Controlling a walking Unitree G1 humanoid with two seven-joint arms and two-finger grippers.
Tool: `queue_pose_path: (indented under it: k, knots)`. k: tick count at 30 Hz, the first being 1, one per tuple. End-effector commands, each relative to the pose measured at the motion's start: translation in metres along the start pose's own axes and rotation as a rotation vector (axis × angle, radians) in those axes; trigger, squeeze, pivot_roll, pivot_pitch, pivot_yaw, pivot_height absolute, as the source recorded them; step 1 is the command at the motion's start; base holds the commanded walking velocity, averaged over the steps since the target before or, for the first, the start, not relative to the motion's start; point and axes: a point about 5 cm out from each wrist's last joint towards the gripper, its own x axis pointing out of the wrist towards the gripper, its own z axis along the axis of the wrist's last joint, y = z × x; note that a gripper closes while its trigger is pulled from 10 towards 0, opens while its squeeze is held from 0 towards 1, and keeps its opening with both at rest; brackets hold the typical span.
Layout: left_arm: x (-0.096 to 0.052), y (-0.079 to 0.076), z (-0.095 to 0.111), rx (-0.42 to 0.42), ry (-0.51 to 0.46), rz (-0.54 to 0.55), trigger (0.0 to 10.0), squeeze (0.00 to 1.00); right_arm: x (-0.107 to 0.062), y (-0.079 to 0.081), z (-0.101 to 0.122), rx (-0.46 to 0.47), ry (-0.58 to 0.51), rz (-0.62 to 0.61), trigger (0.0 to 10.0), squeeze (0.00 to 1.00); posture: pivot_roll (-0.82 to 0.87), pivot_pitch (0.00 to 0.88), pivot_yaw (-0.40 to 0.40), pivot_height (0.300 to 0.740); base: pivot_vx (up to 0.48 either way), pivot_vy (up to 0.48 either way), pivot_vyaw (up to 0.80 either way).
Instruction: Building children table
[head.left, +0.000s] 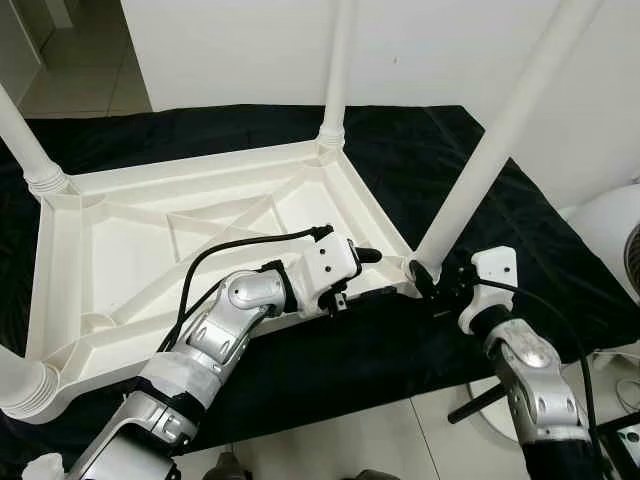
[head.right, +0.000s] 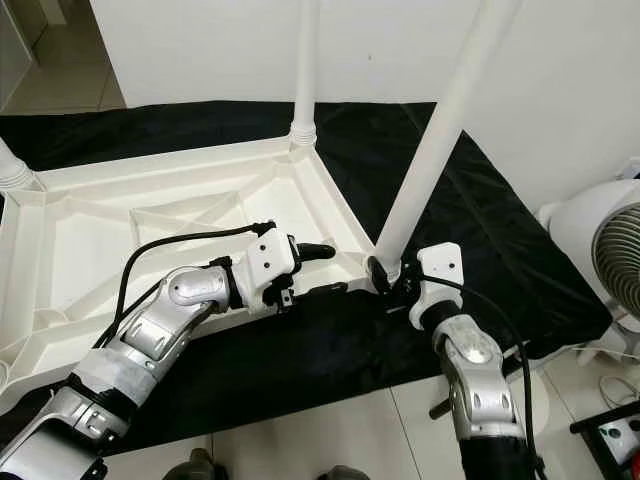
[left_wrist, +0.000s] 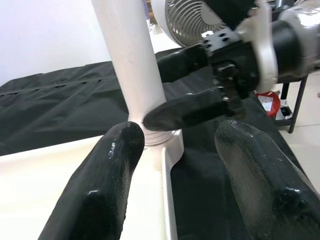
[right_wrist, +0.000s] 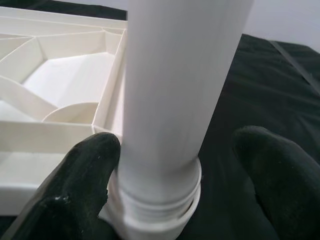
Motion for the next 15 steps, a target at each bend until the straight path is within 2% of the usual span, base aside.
queue_pose_path:
  k: [1,7,8,11,12,14,15]
  knots:
    - [0.001,0.000,0.001,0.016,0.006,-0.052,10.0,0.00,0.002,0.000,-0.001,-0.001,-0.002,0.035,10.0,0.00,-0.02,0.000,-0.035,0.740,0.000,0.000,0.00]
    - [0.002,0.001,0.002,0.022,0.004,-0.052,10.0,0.00,0.020,0.001,0.003,-0.028,-0.020,0.105,10.0,0.00,-0.01,0.000,-0.032,0.740,0.000,0.000,0.00]
    - [0.002,0.001,0.002,0.023,0.003,-0.051,10.0,0.00,0.026,0.002,0.004,-0.033,-0.023,0.125,7.5,0.00,-0.01,0.000,-0.032,0.740,0.000,0.000,0.00]
    - [0.002,0.002,0.002,0.025,0.003,-0.051,10.0,0.00,0.031,0.004,0.005,-0.033,-0.025,0.143,7.5,0.00,-0.01,0.000,-0.032,0.740,0.000,0.000,0.00]
    - [0.003,0.002,0.003,0.026,0.002,-0.050,10.0,0.00,0.035,0.007,0.004,-0.027,-0.024,0.167,2.1,0.00,-0.01,0.000,-0.033,0.740,0.000,0.000,0.00]
    - [0.003,0.003,0.003,0.027,0.001,-0.050,10.0,0.00,0.038,0.008,0.004,-0.024,-0.023,0.183,2.1,0.00,-0.01,0.000,-0.033,0.740,0.000,0.000,0.00]
    - [0.003,0.003,0.003,0.028,0.001,-0.049,10.0,0.00,0.040,0.011,0.002,-0.021,-0.019,0.196,0.0,0.00,0.00,0.000,-0.037,0.740,0.000,0.000,0.00]
